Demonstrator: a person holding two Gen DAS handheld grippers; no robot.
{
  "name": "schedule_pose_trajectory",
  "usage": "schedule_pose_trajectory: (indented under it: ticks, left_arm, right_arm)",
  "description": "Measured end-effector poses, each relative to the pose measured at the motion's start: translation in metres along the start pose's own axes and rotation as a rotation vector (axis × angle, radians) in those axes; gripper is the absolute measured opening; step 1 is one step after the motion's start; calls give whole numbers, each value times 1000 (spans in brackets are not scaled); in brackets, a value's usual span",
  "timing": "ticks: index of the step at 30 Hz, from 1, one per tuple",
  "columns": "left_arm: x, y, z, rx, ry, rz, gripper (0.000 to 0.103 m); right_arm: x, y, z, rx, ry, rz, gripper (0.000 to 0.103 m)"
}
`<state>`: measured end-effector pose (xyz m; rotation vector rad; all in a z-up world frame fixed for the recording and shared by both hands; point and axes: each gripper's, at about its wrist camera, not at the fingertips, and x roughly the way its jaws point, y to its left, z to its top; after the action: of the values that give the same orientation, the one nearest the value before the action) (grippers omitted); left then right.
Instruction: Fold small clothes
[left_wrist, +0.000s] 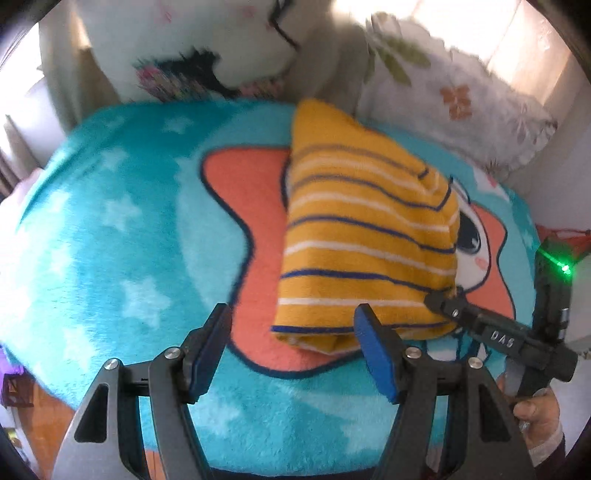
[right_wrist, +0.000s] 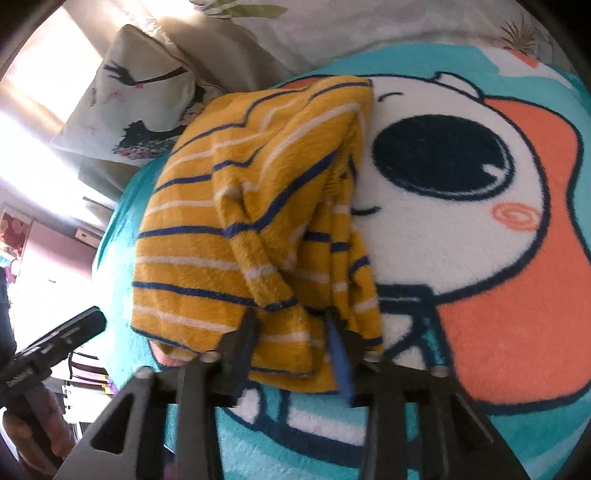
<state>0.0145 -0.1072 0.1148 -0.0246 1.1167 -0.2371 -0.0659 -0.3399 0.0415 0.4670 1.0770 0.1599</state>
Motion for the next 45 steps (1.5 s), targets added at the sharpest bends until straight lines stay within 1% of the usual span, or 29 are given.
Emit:
schedule_pose_trajectory:
  ticks: [1, 2, 3, 4, 5, 6, 7, 8, 9, 13, 15, 16, 17, 18, 19, 20, 21, 23, 26, 29, 30, 32, 35, 38, 42, 45]
  left_arm:
    - [-6, 0, -1, 3, -29, 11, 69]
    - [-13, -1, -3, 7, -67, 24, 69]
    - [-22, -4, -6, 13, -118, 45, 69]
    - [-29, -7, -6, 21, -158, 61, 69]
    - [-41, -10, -6, 41, -219, 84, 70]
    - [-49, -13, -7, 56, -259, 96, 74]
    - [-57, -13, -6, 69, -295, 102, 77]
    - [-68, -14, -5, 82, -351, 103, 78]
    - [-76, -16, -6, 86, -388, 105, 82]
    - [-107, -18, -6, 78, -528, 130, 99]
    - [-118, -17, -5, 76, -577, 157, 102]
    - [-122, -17, -4, 76, -588, 169, 102]
    - [-124, -15, -2, 78, -590, 179, 103]
    - [-125, -13, 2, 85, -575, 178, 103]
    - [-123, -11, 6, 91, -541, 174, 103]
    - [-118, -9, 12, 94, -488, 178, 103]
    - [-115, -7, 16, 93, -449, 175, 103]
    - [-110, -2, 19, 73, -398, 152, 103]
    - [-100, 2, 18, 41, -339, 128, 103]
    - [-90, 5, 15, 34, -299, 101, 103]
    - [-87, 7, 14, 32, -294, 94, 103]
    - [-82, 11, 14, 27, -286, 73, 103]
    - [-75, 21, 17, 1, -268, 26, 103]
    - [-74, 28, 23, -8, -278, -12, 103]
    - [-76, 35, 32, 12, -303, -27, 103]
    - [-74, 43, 37, 13, -300, -45, 103]
  right_arm:
    - [1, 4, -2, -13, -6, -9, 53]
    - [2, 11, -4, -38, -15, -25, 61]
    - [3, 17, -5, -58, -19, -38, 68]
    - [5, 22, -7, -81, -20, -53, 71]
    - [7, 28, -8, -106, -20, -70, 78]
    - [10, 34, -9, -128, -17, -83, 84]
    - [12, 39, -10, -144, -14, -95, 87]
    - [14, 41, -10, -150, -12, -101, 91]
    - [17, 44, -11, -157, -7, -107, 95]
    - [23, 51, -12, -169, 2, -122, 102]
    - [25, 54, -12, -168, -4, -127, 102]
    - [24, 52, -13, -169, -10, -130, 102]
    - [24, 53, -14, -173, -16, -133, 102]
    - [25, 54, -14, -178, -20, -136, 102]
    - [25, 55, -15, -189, -22, -142, 102]
    - [25, 55, -17, -204, -19, -154, 102]
    - [27, 58, -19, -231, -11, -179, 102]
    - [30, 63, -22, -269, -2, -216, 102]
    - [36, 71, -28, -320, -6, -281, 102]
    - [42, 79, -32, -352, -8, -343, 103]
    - [45, 82, -33, -368, -3, -370, 103]
    - [47, 84, -34, -374, 4, -391, 103]
    - [47, 82, -34, -359, 10, -396, 103]
    - [48, 84, -34, -345, 14, -413, 103]
    - [51, 87, -29, -298, 20, -441, 103]
    - [57, 93, -25, -298, 21, -464, 103]
